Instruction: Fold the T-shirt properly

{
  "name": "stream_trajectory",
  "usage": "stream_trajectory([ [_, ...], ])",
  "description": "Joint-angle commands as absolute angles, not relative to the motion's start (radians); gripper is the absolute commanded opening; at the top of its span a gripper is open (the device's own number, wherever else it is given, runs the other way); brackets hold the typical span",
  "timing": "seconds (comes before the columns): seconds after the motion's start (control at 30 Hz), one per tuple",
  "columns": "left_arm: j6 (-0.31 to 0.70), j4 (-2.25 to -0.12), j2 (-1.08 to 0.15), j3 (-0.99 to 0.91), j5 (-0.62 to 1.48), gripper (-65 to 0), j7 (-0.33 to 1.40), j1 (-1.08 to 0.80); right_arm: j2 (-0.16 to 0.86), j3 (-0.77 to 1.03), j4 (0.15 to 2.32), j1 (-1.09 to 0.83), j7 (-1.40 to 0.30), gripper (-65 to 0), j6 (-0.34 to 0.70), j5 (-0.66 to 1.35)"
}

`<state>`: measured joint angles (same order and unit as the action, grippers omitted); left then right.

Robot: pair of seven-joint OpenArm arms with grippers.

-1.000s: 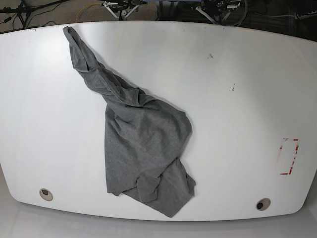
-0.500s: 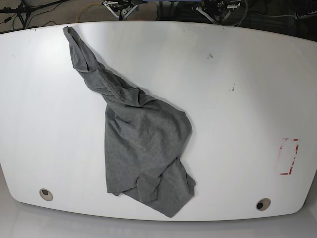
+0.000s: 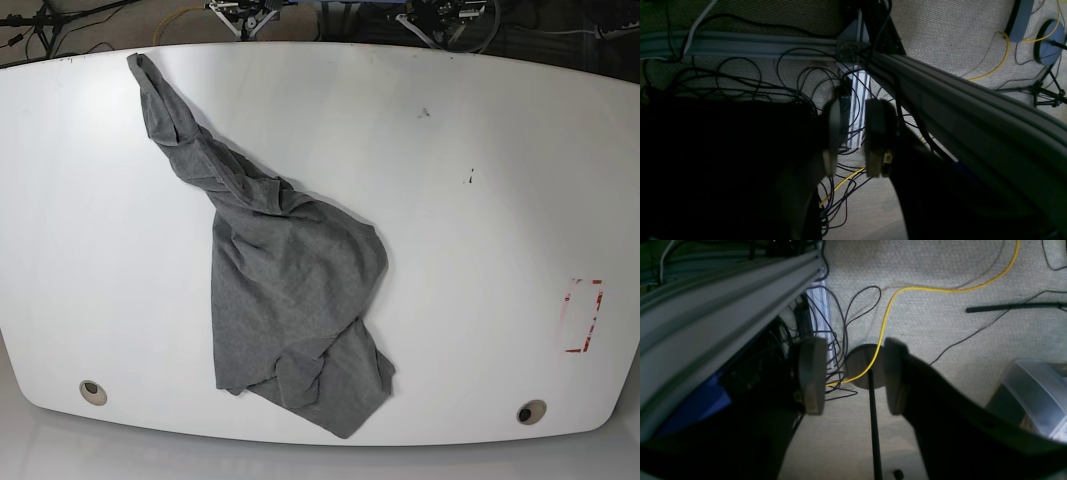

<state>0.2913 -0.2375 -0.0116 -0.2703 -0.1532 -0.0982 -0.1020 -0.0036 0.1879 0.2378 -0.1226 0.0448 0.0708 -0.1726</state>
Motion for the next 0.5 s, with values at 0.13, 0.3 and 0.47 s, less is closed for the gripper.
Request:
stream_trajectory([
  [0.13,0.296,-0.245,-0.018,-0.269,-0.146,-53.3,-0.111,-0.104,-0.005,0.184,0.246,-0.127,0.051,-38.5,0.072,-0.164],
  [0.3,0.296,-0.24,-0.017,-0.273,-0.148,-53.1,-0.104,-0.098,-0.004,0.186,0.246,-0.127,0.055,-38.6,0.071,-0.166],
  [0.47,0.294,-0.24,-0.016,-0.273,-0.149,-53.1,-0.1,-0.097,-0.004,0.186,0.246,-0.128,0.057,-38.7,0.072,-0.166],
])
